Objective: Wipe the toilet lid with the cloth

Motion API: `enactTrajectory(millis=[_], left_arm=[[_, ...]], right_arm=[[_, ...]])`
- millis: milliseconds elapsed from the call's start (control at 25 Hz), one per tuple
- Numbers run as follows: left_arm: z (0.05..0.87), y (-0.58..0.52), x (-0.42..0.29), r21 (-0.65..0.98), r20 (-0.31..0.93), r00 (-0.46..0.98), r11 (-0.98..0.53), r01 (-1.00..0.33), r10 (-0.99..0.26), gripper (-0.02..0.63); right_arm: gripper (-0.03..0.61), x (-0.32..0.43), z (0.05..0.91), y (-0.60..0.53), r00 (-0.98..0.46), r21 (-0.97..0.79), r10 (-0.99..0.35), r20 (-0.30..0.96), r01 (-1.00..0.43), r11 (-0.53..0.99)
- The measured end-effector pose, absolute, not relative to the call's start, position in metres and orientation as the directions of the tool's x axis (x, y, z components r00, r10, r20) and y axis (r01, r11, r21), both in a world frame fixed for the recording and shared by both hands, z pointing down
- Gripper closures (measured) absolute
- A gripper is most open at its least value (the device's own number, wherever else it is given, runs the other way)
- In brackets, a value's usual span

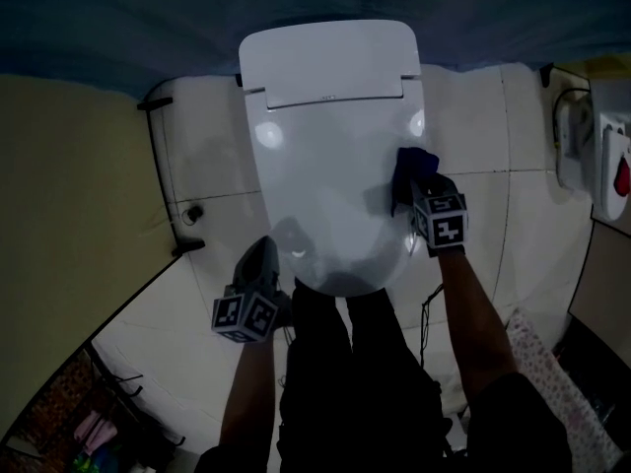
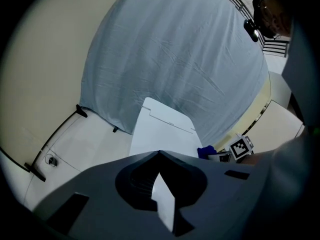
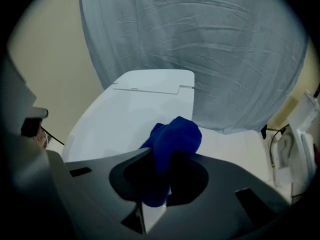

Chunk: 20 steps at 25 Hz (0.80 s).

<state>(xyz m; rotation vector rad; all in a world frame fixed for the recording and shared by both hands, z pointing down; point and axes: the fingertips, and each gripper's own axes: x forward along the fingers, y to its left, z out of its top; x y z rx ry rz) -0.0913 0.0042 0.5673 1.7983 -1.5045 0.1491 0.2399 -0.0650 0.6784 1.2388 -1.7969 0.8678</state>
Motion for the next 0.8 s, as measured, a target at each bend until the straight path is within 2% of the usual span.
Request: enactTrajectory(millis=[120, 200, 320, 400, 480, 600, 800], left_arm=[[0.568, 0.019, -0.100, 0.488, 0.535, 0.272, 0.029, -0.873, -0.799, 0.617], [0.570, 0.027, -0.106, 0.489, 0.537, 0.264, 0.041, -0.871, -0.801, 0.617], [0.574, 0.039, -0.112, 0.496, 0.558, 0.266, 0.059, -0.866, -0.786, 0.617], [0.571, 0.042, -0.117, 0.499, 0.558, 0.275, 0.051, -0.865, -0.783, 0.617], [0.567, 0.046, -0.124, 0.503, 0.551, 0.292, 0.032, -0.864, -0.782, 0.617], [0.574, 0.054, -0.135, 0.516, 0.559, 0.314, 0.025, -0.856, -0.767, 0.617], [0.573, 0.061, -0.136, 0.547, 0.563, 0.368, 0.000, -0.837, -0.740, 0.617]], right_arm=[[0.517, 0.181, 0.647, -0.052, -0.410, -0.291, -0.423, 0.808, -0.902, 0.318], [0.517, 0.129, 0.624, -0.042, -0.517, -0.361, -0.406, 0.754, -0.841, 0.403], [0.517, 0.046, 0.591, -0.022, -0.687, -0.474, -0.340, 0.642, -0.704, 0.529], [0.517, -0.006, 0.582, -0.015, -0.778, -0.559, -0.313, 0.545, -0.616, 0.555], [0.517, -0.047, 0.594, -0.009, -0.796, -0.592, -0.300, 0.526, -0.596, 0.543], [0.517, -0.081, 0.631, 0.000, -0.762, -0.554, -0.262, 0.592, -0.621, 0.554], [0.517, -0.046, 0.676, 0.007, -0.637, -0.432, -0.225, 0.737, -0.700, 0.568]])
